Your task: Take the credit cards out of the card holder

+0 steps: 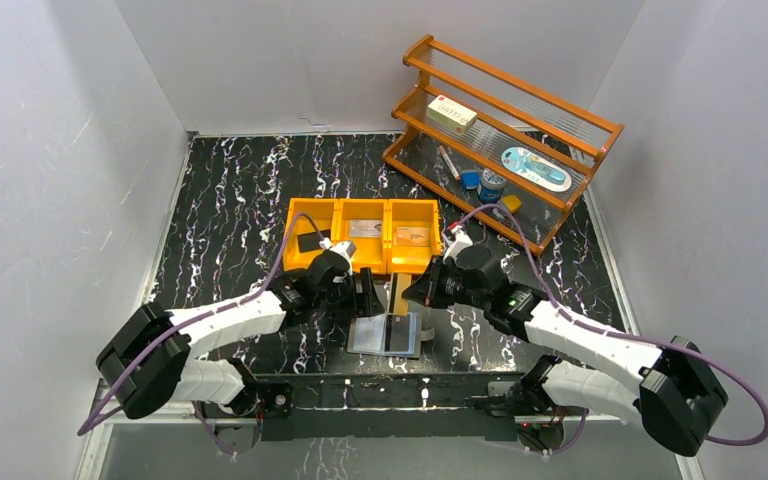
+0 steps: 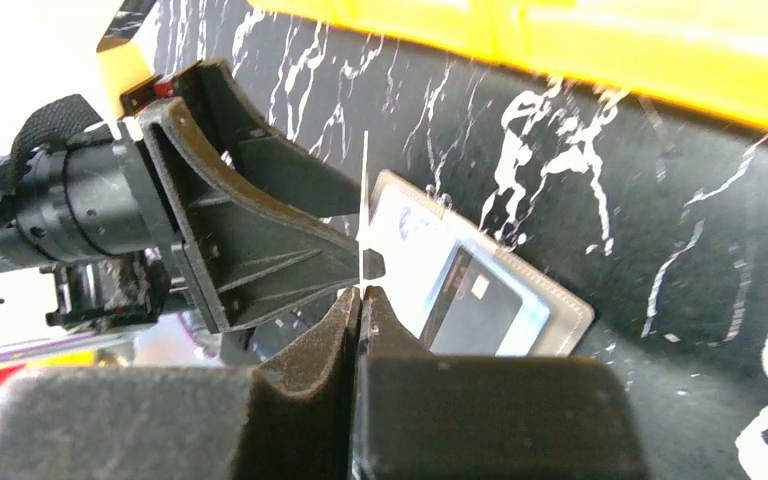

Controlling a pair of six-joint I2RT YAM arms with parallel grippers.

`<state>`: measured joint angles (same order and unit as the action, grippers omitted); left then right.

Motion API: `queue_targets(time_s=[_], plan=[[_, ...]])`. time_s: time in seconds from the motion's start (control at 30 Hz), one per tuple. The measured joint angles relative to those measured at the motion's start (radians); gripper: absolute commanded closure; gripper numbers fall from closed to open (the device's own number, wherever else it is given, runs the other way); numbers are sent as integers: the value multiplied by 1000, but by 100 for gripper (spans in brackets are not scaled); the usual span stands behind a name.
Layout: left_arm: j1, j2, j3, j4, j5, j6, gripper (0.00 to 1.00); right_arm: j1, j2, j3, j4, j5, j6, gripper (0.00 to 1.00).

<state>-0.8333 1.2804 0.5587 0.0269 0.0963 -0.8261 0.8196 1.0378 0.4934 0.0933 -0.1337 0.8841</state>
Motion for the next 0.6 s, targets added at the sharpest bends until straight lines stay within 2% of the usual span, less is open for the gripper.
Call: queue_targets(time_s=[0.3,0.47,0.6], plan=[[32,-64,111,-163,-153,77,17,0,-17,153,-173,245,-227,100],[104,-127,114,-230,-190,110,14,0,25,245,-217,389,-372,100],[143,-197,101,-259,-223,124,7,0,101,309,-224,476,-520,100]])
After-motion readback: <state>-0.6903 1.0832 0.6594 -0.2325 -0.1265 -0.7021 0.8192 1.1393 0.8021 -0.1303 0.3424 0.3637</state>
